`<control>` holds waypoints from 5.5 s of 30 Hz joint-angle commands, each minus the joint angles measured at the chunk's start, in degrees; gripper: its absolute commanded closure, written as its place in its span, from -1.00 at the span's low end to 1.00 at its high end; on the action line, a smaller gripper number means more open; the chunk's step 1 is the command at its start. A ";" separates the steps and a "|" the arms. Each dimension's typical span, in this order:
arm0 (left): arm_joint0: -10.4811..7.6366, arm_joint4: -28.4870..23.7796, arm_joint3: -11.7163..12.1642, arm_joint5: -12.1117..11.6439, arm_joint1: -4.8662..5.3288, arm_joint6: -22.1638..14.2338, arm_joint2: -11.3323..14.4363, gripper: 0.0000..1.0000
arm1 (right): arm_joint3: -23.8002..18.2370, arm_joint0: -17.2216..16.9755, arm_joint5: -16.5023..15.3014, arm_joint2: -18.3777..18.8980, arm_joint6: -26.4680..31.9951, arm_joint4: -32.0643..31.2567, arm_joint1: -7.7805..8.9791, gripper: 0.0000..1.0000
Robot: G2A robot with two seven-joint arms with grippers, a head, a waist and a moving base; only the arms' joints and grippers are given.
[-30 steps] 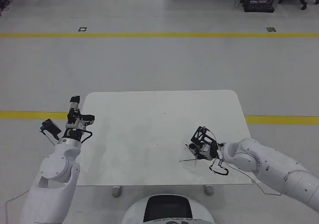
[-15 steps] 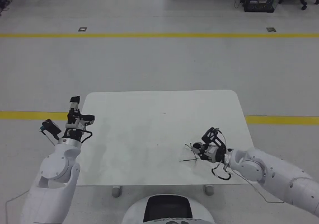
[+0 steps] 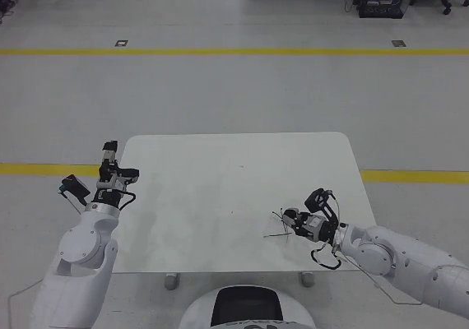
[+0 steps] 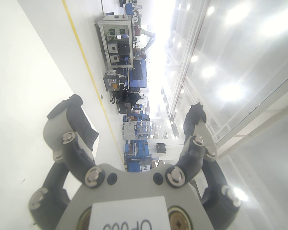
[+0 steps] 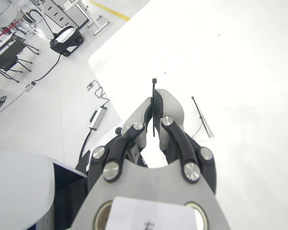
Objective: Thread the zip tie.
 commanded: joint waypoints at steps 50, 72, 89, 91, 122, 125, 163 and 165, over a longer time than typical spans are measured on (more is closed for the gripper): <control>-7.10 28.68 0.10 4.74 -2.20 -6.97 27.62 -1.00 | -4.45 -7.38 0.00 3.04 -13.84 15.19 1.03 1.00; -9.09 17.21 2.97 8.47 -2.81 -15.62 30.11 -1.00 | -7.93 -9.88 0.00 6.62 -13.53 16.97 0.37 1.00; -10.21 26.84 3.56 2.26 -2.85 -10.86 34.28 -1.00 | -8.63 -13.23 0.00 11.58 -10.80 22.11 -0.51 1.00; -9.63 30.09 3.51 -0.80 -2.61 -10.32 34.46 -1.00 | -8.31 -13.76 0.00 12.59 -9.61 23.60 -0.76 1.00; -8.50 30.39 4.83 -13.77 -1.75 -11.91 34.33 -1.00 | -10.23 -19.54 0.00 23.91 3.61 25.54 -2.68 1.00; -9.19 25.81 5.05 -12.56 -1.43 -17.17 33.27 -1.00 | -11.43 -20.64 0.00 24.68 3.49 23.36 -3.13 1.00; -9.46 27.33 5.21 -12.34 -1.25 -17.59 32.88 -1.00 | -11.78 -23.72 0.00 29.72 -1.75 18.11 -5.94 1.00; -9.46 27.33 5.21 -12.34 -1.25 -17.59 32.88 -1.00 | -11.78 -23.72 0.00 29.72 -1.75 18.11 -5.94 1.00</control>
